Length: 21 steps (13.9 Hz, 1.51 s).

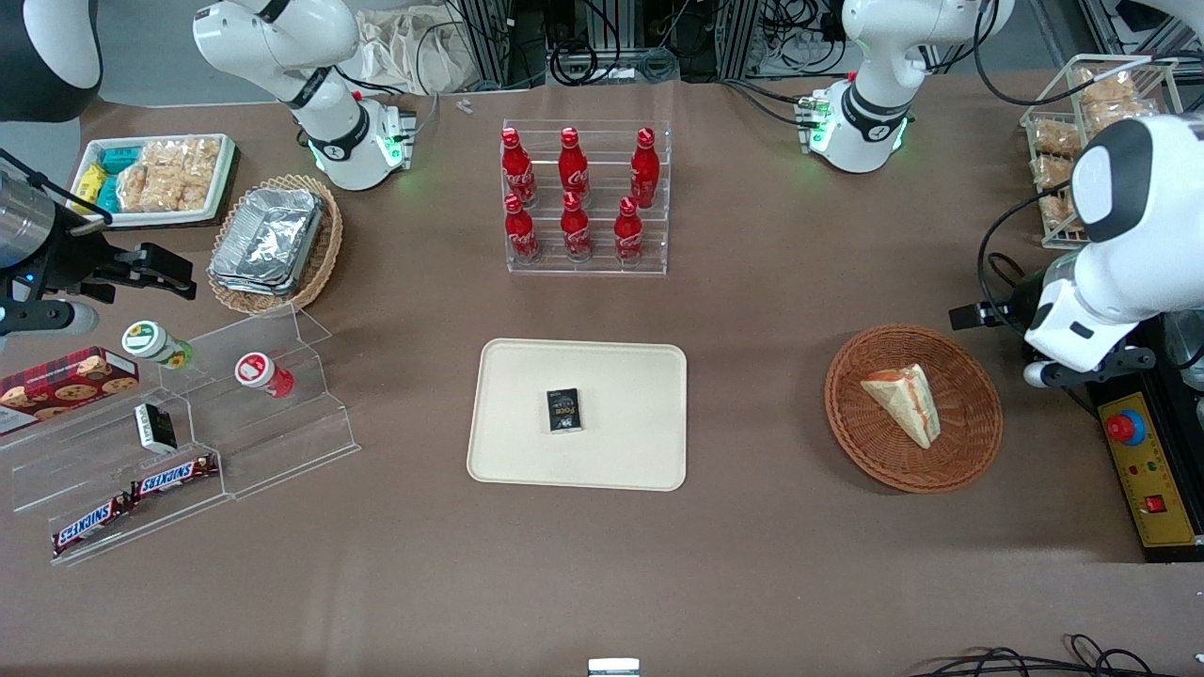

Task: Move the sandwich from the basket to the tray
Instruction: 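Lower the open left gripper over the sandwich in the wicker basket, then close the left gripper on the sandwich and lift it from the basket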

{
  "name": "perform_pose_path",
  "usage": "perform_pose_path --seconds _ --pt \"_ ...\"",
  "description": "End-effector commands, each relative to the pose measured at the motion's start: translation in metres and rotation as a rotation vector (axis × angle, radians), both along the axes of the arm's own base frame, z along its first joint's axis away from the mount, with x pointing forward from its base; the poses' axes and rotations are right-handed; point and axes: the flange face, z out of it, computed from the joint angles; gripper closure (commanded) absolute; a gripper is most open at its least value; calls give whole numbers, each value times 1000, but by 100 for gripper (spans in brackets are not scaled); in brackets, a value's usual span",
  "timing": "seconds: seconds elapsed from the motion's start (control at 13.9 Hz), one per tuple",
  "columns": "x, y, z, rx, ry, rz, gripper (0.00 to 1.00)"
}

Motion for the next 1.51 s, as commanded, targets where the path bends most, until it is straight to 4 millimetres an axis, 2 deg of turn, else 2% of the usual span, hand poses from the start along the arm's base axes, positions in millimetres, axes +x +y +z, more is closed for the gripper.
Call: perform_pose_path --seconds 0.0,0.22,0.36,0.65,0.79,1.01,1.23,1.44 --pt "-11 15 -42 21 -56 127 0" --pt "-3 13 -97 42 -54 292 0" --pt "6 9 -126 50 -64 329 0" --pt "30 3 -145 53 -63 376 1" --pt "41 -5 -148 52 -69 396 1" --pt "47 -7 -145 50 -77 410 1" --pt "50 -19 -154 57 -69 450 1" --pt "44 -28 -171 68 -55 436 1"
